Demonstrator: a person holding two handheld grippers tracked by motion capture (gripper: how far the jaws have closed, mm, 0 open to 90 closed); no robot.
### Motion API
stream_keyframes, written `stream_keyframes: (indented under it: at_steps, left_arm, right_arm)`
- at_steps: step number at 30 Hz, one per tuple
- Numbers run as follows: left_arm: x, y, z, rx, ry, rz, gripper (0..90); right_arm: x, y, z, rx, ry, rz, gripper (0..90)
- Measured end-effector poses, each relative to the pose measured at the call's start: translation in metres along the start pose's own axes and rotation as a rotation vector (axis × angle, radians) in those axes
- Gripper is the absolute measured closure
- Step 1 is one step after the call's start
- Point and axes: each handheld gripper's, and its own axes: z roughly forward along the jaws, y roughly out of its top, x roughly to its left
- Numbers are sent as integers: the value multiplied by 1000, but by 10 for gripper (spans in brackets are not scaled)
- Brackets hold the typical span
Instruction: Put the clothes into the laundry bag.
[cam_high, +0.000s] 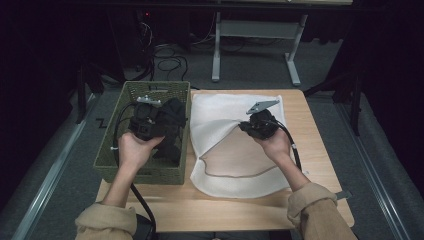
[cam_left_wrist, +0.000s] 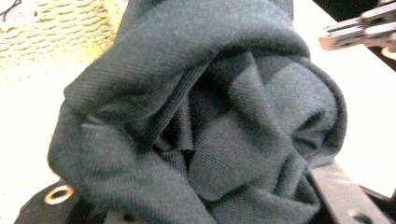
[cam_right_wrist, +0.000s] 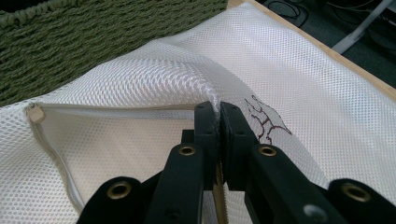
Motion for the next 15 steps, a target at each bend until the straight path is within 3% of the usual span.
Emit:
stream_keyframes:
  at_steps: [15]
  left_arm:
    - [-12, 0, -9, -31, -73, 28, 590]
  right_arm:
    - [1, 1, 4, 6, 0, -10, 872]
